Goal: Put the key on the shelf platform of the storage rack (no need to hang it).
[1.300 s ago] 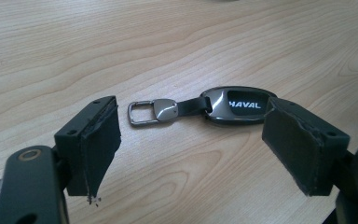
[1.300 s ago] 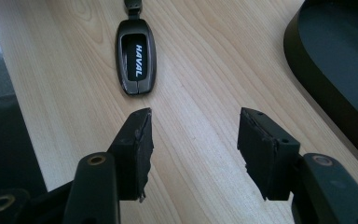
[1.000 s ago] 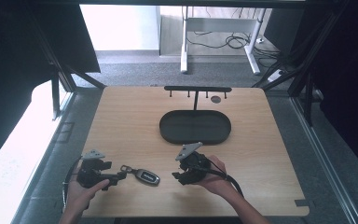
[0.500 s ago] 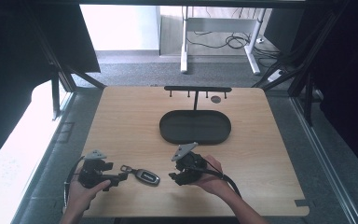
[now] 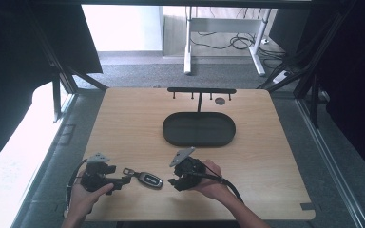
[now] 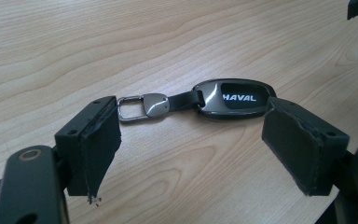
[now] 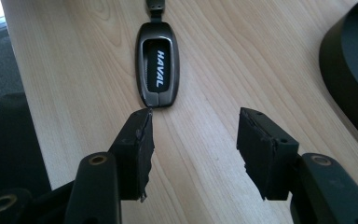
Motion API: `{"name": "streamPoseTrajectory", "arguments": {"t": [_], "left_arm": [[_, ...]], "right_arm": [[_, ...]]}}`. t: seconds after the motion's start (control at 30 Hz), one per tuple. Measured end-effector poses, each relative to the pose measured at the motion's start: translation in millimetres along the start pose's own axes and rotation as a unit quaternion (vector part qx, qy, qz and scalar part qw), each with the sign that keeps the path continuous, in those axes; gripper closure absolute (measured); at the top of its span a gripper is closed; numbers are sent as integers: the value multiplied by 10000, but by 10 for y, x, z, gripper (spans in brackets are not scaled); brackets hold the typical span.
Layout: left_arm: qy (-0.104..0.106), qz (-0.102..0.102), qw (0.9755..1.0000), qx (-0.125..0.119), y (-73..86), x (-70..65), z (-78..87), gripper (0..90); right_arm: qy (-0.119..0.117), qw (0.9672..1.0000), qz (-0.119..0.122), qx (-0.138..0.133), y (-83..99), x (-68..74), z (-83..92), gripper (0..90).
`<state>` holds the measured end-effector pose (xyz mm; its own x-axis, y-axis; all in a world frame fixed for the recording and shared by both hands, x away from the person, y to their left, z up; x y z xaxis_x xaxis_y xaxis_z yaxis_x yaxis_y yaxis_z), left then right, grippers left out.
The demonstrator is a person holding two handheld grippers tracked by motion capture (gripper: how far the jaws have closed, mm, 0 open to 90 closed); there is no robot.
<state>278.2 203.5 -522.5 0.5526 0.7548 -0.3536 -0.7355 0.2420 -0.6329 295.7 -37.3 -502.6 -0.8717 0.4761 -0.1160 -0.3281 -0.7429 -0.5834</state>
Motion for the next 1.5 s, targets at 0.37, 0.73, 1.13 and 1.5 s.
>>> {"name": "streamPoseTrajectory", "arguments": {"t": [0.37,0.73,1.13,1.5], "left_arm": [[1,-25,10000,19,2,-1,0,197],[14,-18,10000,-2,-1,-4,6,197],[5,24,10000,-28,1,13,15,197],[15,24,10000,-48,-3,16,37,197]], "right_arm": [[-66,10000,54,19,-57,40,-61,461],[-183,9998,107,55,-111,95,-128,479],[-365,9989,279,104,-238,208,-208,491],[-413,9979,361,342,-302,284,-395,460]]}}
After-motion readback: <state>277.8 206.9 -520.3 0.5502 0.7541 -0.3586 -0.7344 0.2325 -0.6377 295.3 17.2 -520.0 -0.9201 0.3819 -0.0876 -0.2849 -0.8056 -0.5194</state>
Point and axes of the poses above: each handheld gripper's, and its own axes: z roughly backward along the jaws, y roughly out of its underside, x roughly to its left, the point moved 6 cm from there along -z, roughly forward along the jaws, and after that the axes turned 6 degrees about y, right-handed, at the moved point
